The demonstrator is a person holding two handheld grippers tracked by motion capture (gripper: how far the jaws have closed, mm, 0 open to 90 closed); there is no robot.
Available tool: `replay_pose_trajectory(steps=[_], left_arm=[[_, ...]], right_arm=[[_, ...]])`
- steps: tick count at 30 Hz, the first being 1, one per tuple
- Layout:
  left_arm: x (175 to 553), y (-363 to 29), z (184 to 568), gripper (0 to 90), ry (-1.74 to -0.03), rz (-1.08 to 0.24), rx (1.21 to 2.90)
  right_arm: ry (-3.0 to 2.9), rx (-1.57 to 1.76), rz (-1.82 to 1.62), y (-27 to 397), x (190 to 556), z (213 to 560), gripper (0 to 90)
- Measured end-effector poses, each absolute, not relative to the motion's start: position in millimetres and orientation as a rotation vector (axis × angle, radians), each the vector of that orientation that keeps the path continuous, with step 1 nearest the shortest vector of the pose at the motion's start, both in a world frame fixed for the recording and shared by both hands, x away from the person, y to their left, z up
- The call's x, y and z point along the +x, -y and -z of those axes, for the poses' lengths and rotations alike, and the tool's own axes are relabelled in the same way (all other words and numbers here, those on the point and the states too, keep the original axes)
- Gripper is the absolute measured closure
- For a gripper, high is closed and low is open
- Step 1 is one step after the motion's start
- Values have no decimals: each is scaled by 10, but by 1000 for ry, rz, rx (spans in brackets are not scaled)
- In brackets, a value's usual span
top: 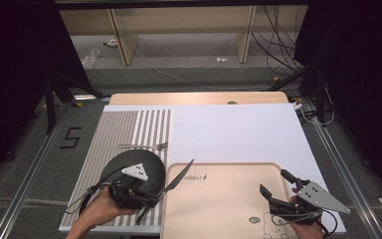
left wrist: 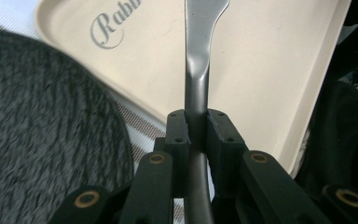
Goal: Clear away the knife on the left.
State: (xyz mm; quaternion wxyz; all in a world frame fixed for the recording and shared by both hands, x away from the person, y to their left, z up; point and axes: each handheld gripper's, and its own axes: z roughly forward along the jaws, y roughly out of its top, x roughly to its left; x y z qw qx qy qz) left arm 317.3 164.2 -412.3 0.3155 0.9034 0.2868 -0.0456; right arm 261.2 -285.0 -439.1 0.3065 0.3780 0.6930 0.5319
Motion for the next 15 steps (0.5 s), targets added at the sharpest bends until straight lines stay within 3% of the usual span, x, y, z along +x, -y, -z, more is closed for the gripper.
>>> replay_pose_trajectory(steps=[15], left_arm=[[3149, -1223, 4167, 794, -658, 166, 2426]], right_arm=[[-1835, 997, -1406, 2850, 2609, 4390, 182]])
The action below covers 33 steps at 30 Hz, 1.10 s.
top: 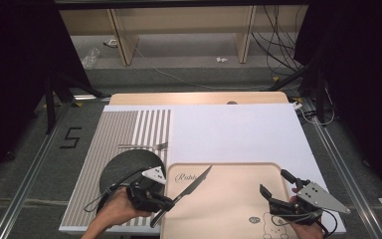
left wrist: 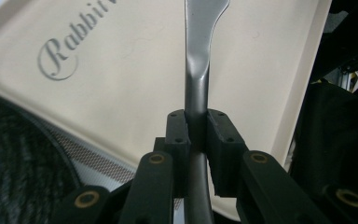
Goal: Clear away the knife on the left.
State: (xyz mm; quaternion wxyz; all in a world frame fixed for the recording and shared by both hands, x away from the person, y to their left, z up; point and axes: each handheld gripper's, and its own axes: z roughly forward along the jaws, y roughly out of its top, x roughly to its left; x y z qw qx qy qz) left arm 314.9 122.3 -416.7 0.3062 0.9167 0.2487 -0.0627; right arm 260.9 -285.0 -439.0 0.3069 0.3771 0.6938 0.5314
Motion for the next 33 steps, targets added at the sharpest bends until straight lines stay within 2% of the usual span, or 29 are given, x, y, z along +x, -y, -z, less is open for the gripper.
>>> replay_pose_trajectory(steps=[11, 33], left_arm=[[3143, -935, 4201, 794, -622, 219, 2456], [3063, -650, 4446, 794, -606, 296, 2568]], right_arm=[[-1827, 1004, -1409, 2869, 2609, 4387, 181], [-1833, 1002, -1414, 2872, 2607, 4391, 181]])
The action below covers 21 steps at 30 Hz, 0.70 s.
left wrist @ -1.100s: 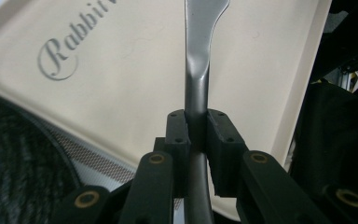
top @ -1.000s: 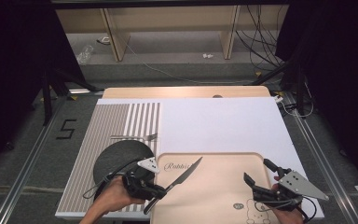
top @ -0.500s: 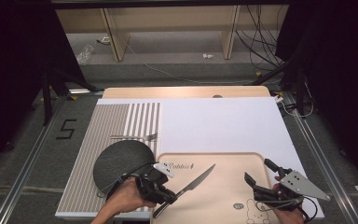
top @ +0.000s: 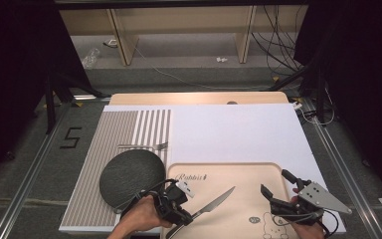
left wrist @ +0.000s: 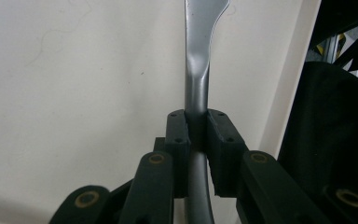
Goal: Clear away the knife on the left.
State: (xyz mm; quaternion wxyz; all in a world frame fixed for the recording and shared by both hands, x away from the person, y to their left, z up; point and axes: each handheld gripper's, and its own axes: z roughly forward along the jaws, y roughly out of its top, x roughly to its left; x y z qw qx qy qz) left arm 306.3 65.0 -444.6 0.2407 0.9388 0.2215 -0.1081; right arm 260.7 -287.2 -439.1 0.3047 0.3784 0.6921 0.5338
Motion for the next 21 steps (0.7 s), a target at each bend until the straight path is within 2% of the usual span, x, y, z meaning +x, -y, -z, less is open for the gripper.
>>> replay_pose_trajectory(steps=[12, 21], left_arm=[[3057, -566, 4549, 793, -615, 289, 2632], [3029, -521, 4575, 783, -620, 215, 2663]], right_arm=[[-1839, 1002, -1409, 2867, 2610, 4395, 181], [-1842, 999, -1409, 2864, 2611, 4398, 182]])
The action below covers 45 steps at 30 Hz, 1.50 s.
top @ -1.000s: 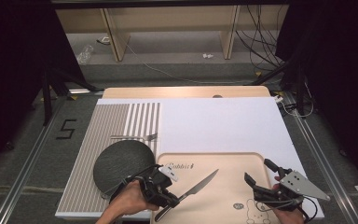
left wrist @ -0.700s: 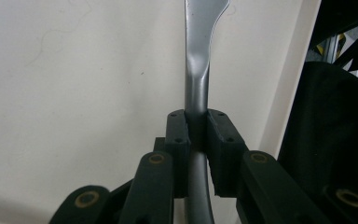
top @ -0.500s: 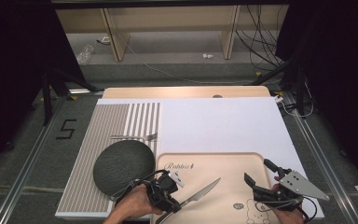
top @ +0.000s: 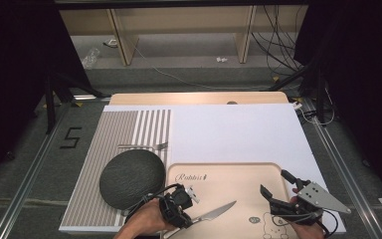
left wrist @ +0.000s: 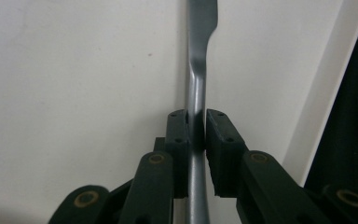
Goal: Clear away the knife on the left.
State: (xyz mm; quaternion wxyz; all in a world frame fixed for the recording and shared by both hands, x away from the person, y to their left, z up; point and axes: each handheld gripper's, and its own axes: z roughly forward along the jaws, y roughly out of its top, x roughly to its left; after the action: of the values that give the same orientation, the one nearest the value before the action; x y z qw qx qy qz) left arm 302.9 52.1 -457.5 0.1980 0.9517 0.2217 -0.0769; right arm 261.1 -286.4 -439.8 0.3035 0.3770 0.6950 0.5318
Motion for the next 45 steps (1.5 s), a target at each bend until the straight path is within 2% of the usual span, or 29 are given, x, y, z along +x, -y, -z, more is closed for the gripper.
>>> replay_pose_trajectory(steps=[1, 2, 3, 5, 8, 9, 11, 14, 16, 19, 22, 29, 39, 45], left_arm=[[3034, -522, 4557, 716, -616, 222, 2653], [3024, -518, 4535, 591, -617, 207, 2647], [3010, -510, 4511, 591, -611, 188, 2643], [2979, -478, 4468, 430, -602, 146, 2625], [2948, -427, 4438, 334, -590, 111, 2606], [2935, -415, 4435, 337, -576, 107, 2600], [2915, -395, 4439, 451, -532, 103, 2592], [2893, -351, 4472, 558, -499, 60, 2577], [2867, -339, 4495, 685, -398, 23, 2533], [2860, -320, 4526, 806, -388, -21, 2523], [2858, -317, 4544, 872, -387, -17, 2511], [2834, -274, 4616, 895, -354, 10, 2546], [2872, -290, 4666, 896, -393, -35, 2568], [2940, -337, 4688, 896, -468, -10, 2556]], right_arm=[[-1843, 1001, -1407, 2865, 2610, 4398, 181], [-1842, 1000, -1410, 2863, 2610, 4398, 182], [-1842, 1000, -1410, 2863, 2610, 4398, 182], [-1843, 999, -1410, 2862, 2611, 4398, 182], [-1847, 998, -1408, 2857, 2610, 4399, 182], [-1850, 1001, -1404, 2857, 2605, 4397, 182], [-1848, 999, -1409, 2856, 2609, 4400, 183], [-1847, 999, -1411, 2855, 2614, 4404, 184], [-1849, 998, -1408, 2852, 2614, 4404, 184], [-1853, 999, -1404, 2851, 2616, 4406, 185], [-1854, 997, -1404, 2848, 2616, 4408, 185], [-1854, 997, -1404, 2848, 2615, 4409, 185], [-1854, 998, -1401, 2852, 2615, 4411, 185], [-1855, 989, -1399, 2846, 2615, 4411, 185]])
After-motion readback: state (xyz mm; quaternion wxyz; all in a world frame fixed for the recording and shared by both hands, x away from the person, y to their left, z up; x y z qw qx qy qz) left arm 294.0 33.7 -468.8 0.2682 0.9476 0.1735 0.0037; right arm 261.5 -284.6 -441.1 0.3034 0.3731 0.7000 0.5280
